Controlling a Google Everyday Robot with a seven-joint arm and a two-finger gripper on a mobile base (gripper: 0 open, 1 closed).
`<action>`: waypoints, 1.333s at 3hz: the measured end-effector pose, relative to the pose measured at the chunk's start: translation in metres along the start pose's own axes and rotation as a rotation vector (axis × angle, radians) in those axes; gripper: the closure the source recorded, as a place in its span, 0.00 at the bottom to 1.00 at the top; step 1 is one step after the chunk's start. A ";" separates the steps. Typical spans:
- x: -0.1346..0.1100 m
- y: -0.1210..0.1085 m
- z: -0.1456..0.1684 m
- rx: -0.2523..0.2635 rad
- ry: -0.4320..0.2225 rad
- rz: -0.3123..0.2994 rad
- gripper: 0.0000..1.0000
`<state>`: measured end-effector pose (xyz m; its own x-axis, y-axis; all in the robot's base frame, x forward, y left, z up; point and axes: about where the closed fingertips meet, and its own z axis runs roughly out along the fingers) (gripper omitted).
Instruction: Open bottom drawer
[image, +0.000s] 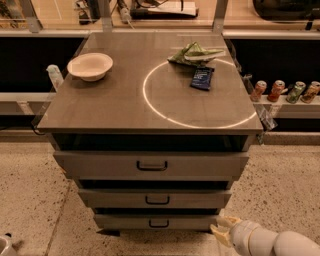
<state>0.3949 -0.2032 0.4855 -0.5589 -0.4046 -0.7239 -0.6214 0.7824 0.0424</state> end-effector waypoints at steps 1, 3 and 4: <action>0.006 0.002 0.011 0.040 -0.006 0.023 0.88; 0.012 -0.042 0.054 0.302 -0.220 -0.050 1.00; 0.045 -0.050 0.097 0.339 -0.250 -0.032 1.00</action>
Offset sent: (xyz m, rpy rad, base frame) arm 0.0315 0.0110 -0.1238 0.1039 -0.2955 -0.3261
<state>0.4544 -0.2141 0.3841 -0.3657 -0.3369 -0.8676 -0.3977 0.8994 -0.1816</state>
